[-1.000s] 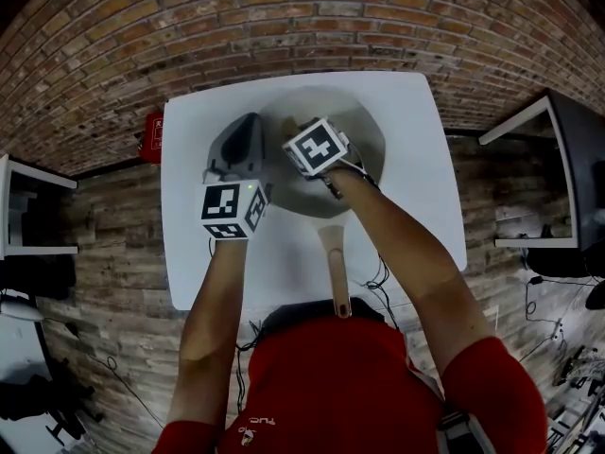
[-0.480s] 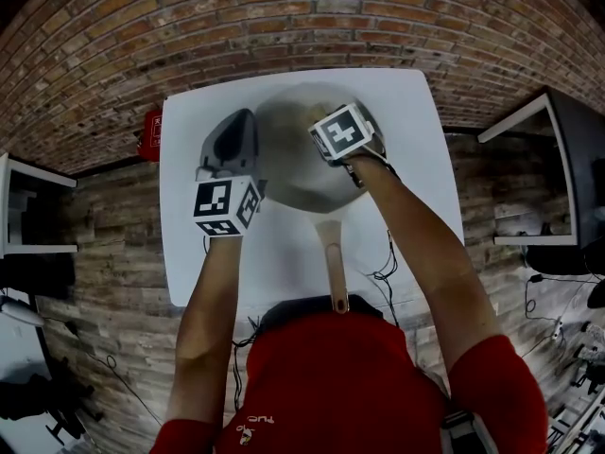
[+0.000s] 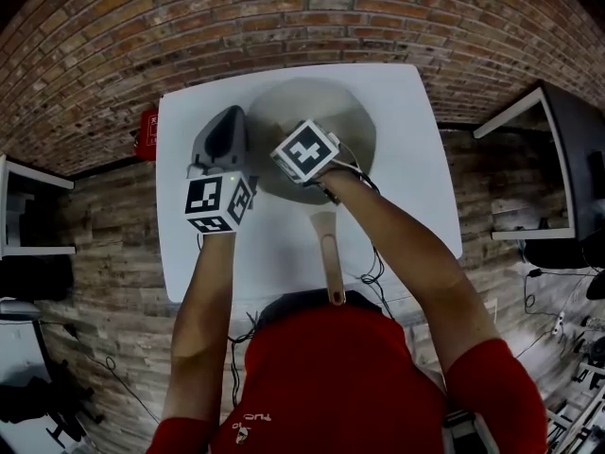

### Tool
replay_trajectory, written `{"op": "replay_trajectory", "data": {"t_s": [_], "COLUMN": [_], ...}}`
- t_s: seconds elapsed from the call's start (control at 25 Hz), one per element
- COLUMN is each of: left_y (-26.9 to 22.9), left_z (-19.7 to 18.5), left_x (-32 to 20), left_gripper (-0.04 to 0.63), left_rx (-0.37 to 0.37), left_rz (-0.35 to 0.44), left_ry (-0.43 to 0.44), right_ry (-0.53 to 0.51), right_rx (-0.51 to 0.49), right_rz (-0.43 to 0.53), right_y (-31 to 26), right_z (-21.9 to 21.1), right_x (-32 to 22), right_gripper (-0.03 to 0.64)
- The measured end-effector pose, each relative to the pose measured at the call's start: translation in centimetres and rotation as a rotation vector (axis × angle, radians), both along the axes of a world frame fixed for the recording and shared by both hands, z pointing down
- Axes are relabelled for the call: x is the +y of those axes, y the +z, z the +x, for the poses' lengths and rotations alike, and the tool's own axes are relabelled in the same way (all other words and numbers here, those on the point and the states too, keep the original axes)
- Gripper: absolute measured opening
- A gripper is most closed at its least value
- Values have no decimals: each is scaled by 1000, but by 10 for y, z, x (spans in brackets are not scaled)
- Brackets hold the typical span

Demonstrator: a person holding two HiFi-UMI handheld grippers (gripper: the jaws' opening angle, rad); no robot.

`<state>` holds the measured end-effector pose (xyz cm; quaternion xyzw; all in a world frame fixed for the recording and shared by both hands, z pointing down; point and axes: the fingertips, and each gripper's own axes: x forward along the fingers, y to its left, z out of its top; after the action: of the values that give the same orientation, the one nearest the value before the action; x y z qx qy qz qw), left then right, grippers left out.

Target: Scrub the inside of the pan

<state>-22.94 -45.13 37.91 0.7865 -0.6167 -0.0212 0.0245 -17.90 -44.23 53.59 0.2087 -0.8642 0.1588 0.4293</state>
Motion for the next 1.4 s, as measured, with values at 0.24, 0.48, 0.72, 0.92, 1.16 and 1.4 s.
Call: {"op": "replay_trajectory", "data": {"t_s": [0.24, 0.48, 0.72, 0.92, 1.16, 1.4], "left_y": [1, 7, 9, 8, 9, 8], "left_z": [-4, -10, -7, -4, 1, -2], "left_x": [9, 14, 17, 18, 21, 25], "left_gripper": [15, 15, 15, 15, 15, 15], "left_rx": [-1, 0, 0, 6, 10, 10], "left_rz": [0, -14, -16, -11, -12, -14], "left_ry": [-5, -13, -2, 7, 13, 8], "right_ry": [70, 150, 158, 28, -80, -100], "right_rx": [108, 138, 144, 61, 131, 168], "right_rz": [51, 68, 87, 62, 26, 39], "right_y": [8, 7, -2, -10, 0, 11], "right_z": [39, 79, 89, 40, 18, 21], "right_x": [-18, -37, -32, 5, 38, 35], "right_gripper": [87, 87, 86, 86, 87, 86]}}
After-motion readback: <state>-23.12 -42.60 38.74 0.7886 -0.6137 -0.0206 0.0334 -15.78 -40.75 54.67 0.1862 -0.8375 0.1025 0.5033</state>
